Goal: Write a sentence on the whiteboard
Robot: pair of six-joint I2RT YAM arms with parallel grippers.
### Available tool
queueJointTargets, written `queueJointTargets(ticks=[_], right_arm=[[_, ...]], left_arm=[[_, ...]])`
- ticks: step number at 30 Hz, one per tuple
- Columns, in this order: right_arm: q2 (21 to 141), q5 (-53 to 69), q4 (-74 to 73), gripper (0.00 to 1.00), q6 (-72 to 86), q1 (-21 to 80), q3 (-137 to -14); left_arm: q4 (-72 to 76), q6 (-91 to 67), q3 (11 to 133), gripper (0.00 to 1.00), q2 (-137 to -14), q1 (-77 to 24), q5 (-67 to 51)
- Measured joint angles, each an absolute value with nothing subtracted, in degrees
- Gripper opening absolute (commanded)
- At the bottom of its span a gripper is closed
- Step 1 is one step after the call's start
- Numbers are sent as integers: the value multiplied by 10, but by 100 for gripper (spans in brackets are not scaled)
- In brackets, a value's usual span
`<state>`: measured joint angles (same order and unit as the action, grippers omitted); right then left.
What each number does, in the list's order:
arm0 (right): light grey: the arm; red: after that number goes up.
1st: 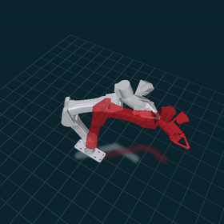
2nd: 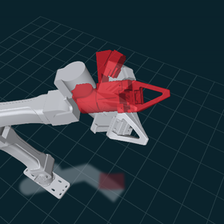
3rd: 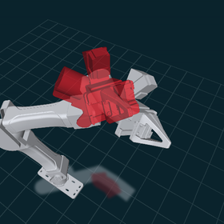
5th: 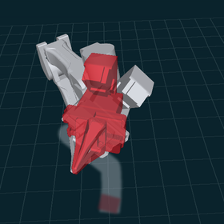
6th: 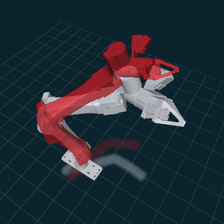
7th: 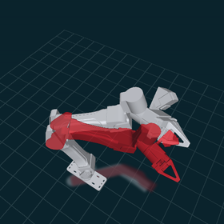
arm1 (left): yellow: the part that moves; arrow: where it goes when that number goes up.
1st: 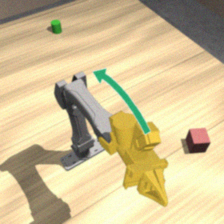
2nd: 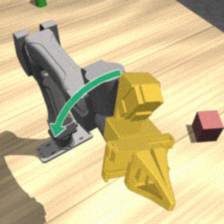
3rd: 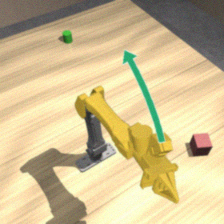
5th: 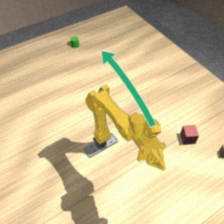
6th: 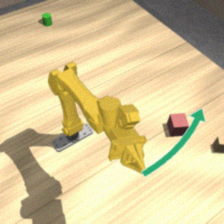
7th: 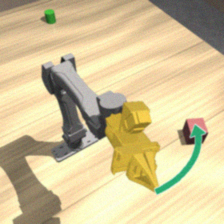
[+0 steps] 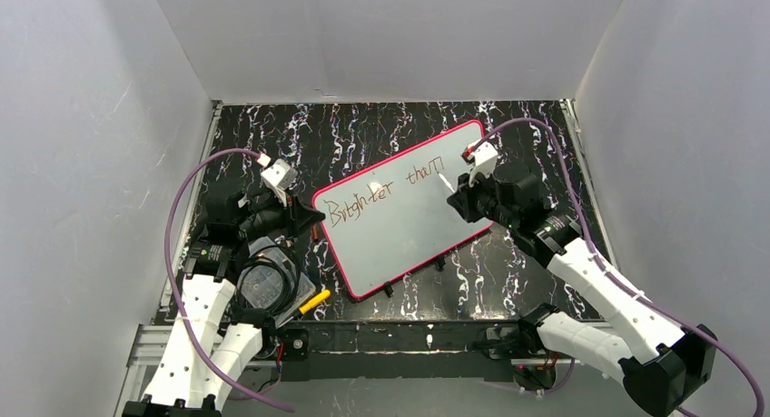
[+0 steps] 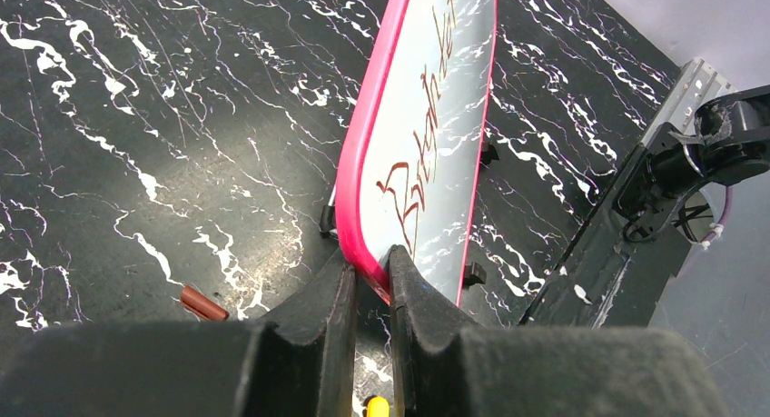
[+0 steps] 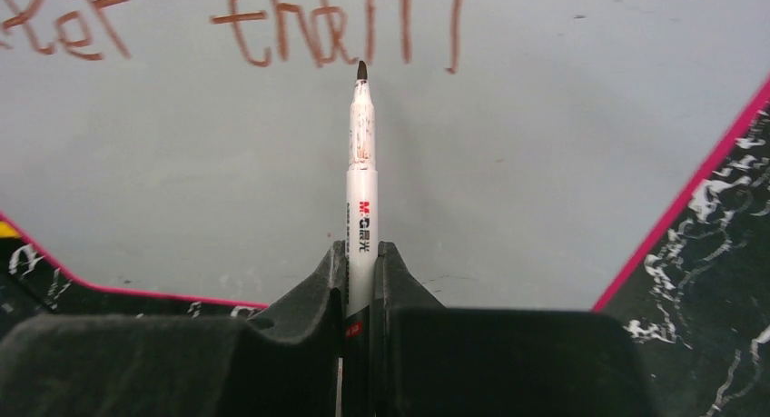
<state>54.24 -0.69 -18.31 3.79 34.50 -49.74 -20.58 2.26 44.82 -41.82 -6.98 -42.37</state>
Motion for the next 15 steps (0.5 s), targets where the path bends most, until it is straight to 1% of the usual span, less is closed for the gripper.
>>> queueJointTargets(ticks=[6,11,15], right_arm=[[542,10,-183,1,53,413,-482],[561,-12,-180,1,67,487,-467],[581,-35,-168,1,76,507,-458]], left_arm=[[-205,20,448,0,-418,-70,-423],[-203,19,447,0,-418,-70,-423],[-203,19,447,0,-418,-70,-423]])
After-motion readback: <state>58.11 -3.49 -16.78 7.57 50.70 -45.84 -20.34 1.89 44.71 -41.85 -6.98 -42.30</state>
